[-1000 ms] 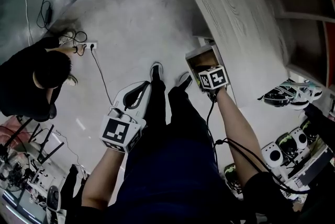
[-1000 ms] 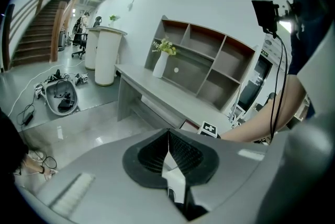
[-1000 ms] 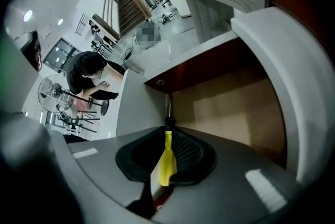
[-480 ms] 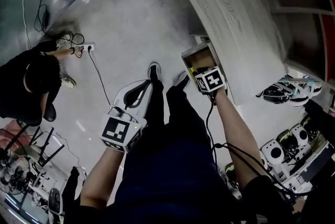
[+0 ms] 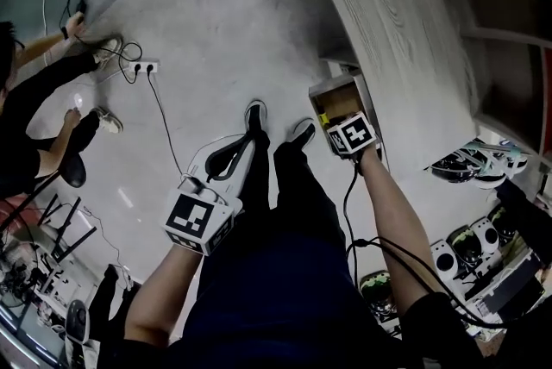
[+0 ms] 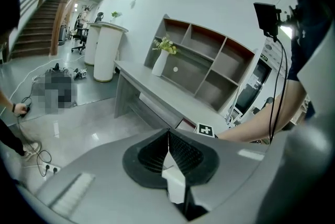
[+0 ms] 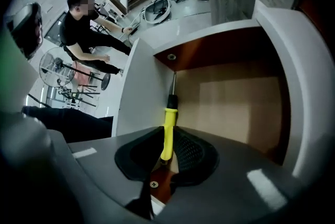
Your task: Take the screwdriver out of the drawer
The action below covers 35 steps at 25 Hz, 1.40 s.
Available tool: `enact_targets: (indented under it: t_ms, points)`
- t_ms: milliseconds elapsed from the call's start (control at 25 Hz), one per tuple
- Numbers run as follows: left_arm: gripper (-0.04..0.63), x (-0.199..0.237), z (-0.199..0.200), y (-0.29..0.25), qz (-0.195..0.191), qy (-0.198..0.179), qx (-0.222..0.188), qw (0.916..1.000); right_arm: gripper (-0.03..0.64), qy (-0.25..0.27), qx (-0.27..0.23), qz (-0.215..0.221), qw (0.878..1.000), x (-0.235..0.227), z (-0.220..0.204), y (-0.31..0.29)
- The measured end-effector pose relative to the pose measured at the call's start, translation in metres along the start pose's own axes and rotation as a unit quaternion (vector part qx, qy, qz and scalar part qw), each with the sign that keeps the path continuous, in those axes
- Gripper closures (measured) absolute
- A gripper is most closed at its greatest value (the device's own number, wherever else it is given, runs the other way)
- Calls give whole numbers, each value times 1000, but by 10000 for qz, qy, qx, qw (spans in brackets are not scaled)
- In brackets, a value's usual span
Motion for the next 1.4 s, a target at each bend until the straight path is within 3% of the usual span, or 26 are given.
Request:
enact_targets:
  t_ms: [200,440,600,720,920,1080,1240,1400]
  points:
    - [589,6,1,2,-11,59,-46,10000,612,-65,-437,193,9988,10,2,2]
    - [591,8,6,1,-39,21,-66,10000,611,-66,-432,-740,9963,0,-3,11]
    - [591,10,4,-2,23,239,42,9997,536,-63,-454,-304,9985,6,-2,16]
    - [591,11,-1,-4,-90,128,-6,9999,535,35,-268,-119,9996,6,-4,12]
    - [591,15,-9,-3,-40,286,65,9996,563,451,254,-434,9977,6,-5,-2]
    - [591,17,-13,-2,-62,476,148,9987,580,718,293,-720,9944,6,-4,-9]
    - [591,21,-20,-2,-21,562,143,9983,575,688,241,-699,9949,9,-6,-7]
    - [591,22,-21,-4,-37,605,188,9980,581,348,2,-549,9979,8,-2,1]
Point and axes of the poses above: the fingertips, and each gripper's own axes: y backward along the fingers, x to its left, z out of its top, the point moved 4 cm from there along y, backward along the fingers, and after that the axes turned 3 degrees about z, right-handed, at the moved point
